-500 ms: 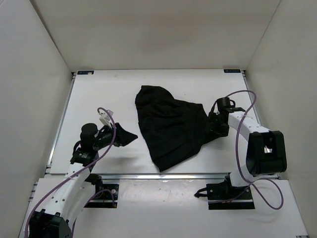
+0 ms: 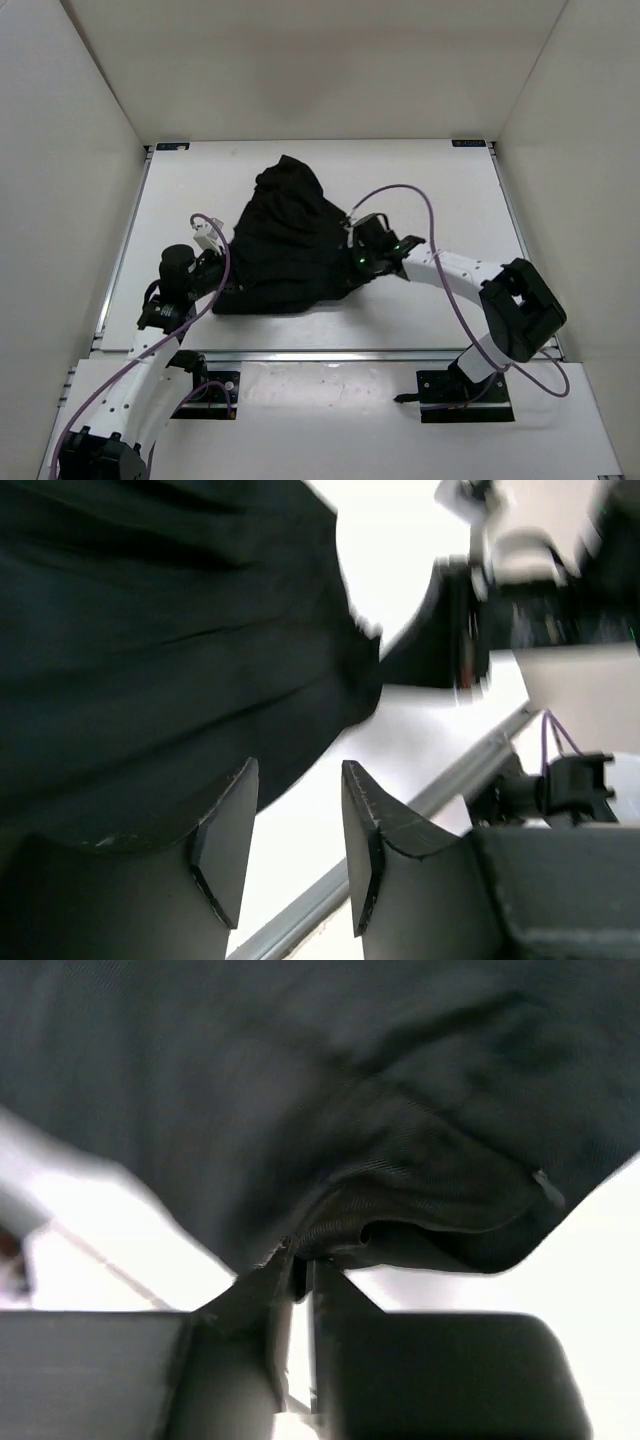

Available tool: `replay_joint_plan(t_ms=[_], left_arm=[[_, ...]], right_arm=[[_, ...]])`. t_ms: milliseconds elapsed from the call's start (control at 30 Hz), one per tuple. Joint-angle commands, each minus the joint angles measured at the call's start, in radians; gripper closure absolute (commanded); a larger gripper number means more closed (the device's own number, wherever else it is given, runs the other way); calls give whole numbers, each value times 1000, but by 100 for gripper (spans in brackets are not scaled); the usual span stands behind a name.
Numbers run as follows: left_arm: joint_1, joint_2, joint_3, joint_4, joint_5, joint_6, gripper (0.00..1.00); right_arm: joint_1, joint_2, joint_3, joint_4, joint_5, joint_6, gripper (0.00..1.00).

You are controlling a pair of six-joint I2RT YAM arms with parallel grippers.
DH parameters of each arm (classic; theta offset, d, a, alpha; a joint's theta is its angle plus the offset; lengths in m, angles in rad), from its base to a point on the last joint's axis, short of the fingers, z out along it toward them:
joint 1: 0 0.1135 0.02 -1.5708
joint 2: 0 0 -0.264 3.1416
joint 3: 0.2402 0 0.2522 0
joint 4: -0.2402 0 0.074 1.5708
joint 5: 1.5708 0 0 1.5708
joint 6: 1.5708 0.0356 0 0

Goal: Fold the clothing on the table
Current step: Flatten the skirt out

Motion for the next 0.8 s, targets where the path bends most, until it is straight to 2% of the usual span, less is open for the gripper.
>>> replay_joint_plan(t_ms=[0, 33, 133, 300, 433, 500, 533, 633, 767], left_arm=[[15, -1, 80, -95, -87, 56, 51], [14, -2, 92, -115, -93, 63, 51], [8, -1, 106, -164, -123, 74, 48], [-43, -22, 7, -164, -97, 5, 38], [-69, -47, -140, -88, -74, -107, 39], [-71, -59, -208, 1, -51, -189, 39], [-69, -62, -245, 32, -34, -222, 38], [-75, -62, -305, 60, -50, -256, 35], [-61, -70, -340, 35, -119, -265, 34]], right_arm=[[127, -70, -82, 302, -190, 93, 83], [132, -87, -102, 362, -214, 107, 79], [106, -150, -168, 395, -254, 66, 69], [14, -186, -81, 237, -96, -139, 34], [-101, -19, 54, 173, -65, -253, 32], [-153, 95, 166, 145, -81, -273, 32], [-176, 201, 228, 116, -91, -282, 33], [-184, 320, 354, 48, -99, -302, 33], [-153, 412, 418, 36, -116, -314, 33]])
